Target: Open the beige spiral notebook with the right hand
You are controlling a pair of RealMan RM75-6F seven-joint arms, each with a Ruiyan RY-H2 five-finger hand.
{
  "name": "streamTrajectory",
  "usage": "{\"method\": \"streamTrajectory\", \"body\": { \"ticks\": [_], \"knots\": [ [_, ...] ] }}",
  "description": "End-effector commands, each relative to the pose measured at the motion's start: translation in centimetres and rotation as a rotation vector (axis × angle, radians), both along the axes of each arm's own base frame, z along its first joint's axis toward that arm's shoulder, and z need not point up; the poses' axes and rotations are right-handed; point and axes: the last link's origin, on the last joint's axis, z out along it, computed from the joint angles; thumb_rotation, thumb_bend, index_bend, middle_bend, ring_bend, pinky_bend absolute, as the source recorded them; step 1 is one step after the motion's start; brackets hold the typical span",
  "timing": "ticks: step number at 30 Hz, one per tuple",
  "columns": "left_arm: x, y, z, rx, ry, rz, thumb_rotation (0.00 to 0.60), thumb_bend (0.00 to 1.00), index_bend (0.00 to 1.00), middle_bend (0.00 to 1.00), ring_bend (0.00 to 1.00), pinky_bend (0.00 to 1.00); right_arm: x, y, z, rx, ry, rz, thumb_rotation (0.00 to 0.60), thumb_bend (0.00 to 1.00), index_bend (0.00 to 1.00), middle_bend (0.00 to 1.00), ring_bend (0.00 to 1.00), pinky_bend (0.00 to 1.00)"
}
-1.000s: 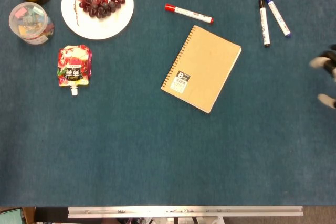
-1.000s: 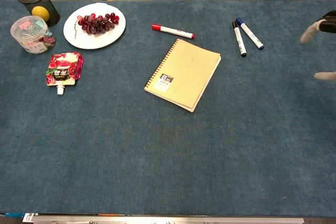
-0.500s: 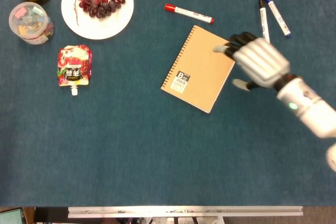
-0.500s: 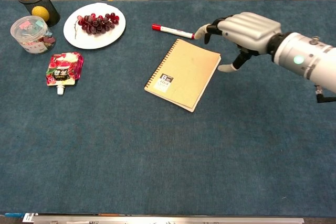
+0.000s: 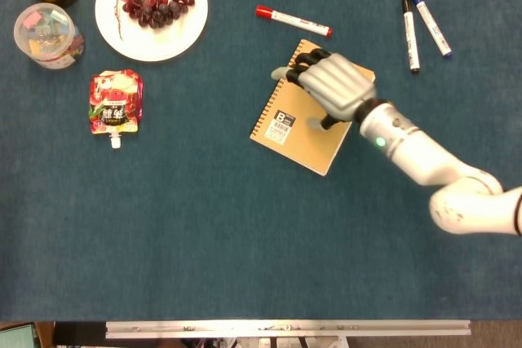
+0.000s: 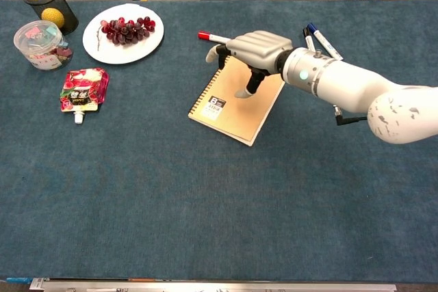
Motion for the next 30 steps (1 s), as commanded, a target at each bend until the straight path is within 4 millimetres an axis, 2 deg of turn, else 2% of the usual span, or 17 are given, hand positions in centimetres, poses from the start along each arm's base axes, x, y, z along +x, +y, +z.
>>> {"method": "streamTrajectory", "body": {
  "ticks": [1, 7, 13, 22, 30],
  "knots": [
    [-0.1, -0.1, 0.1, 0.005, 0.000, 0.003, 0.600, 0.41, 0.18, 0.15, 0.12, 0.09, 1.3, -0.6, -1.2, 0.036, -0.016, -0.021, 0.600, 0.20, 0.20, 0.31, 0.15, 0.16],
    [-0.4, -0.2, 0.3, 0.011, 0.003, 0.021, 0.600, 0.41, 0.18, 0.15, 0.12, 0.09, 2.9, -1.7, -2.5, 0.074, -0.035, -0.060, 0.600, 0.20, 0.20, 0.31, 0.15, 0.15],
    [-0.6, -0.2, 0.3, 0.013, 0.004, 0.031, 0.600, 0.41, 0.18, 0.15, 0.12, 0.09, 3.4, -2.2, -3.7, 0.092, -0.004, -0.060, 0.600, 0.20, 0.20, 0.34, 0.15, 0.13],
    [-0.8, -0.3, 0.4, 0.017, 0.003, 0.039, 0.600, 0.41, 0.18, 0.15, 0.12, 0.09, 3.0, -2.2, -4.7, 0.100, 0.054, -0.051, 0.600, 0.20, 0.19, 0.35, 0.15, 0.13],
    [-0.9, -0.5, 0.5, 0.022, 0.001, 0.036, 0.600, 0.41, 0.18, 0.15, 0.12, 0.09, 1.6, -1.7, -3.7, 0.089, 0.083, -0.035, 0.600, 0.20, 0.19, 0.35, 0.15, 0.13]
  ]
}}
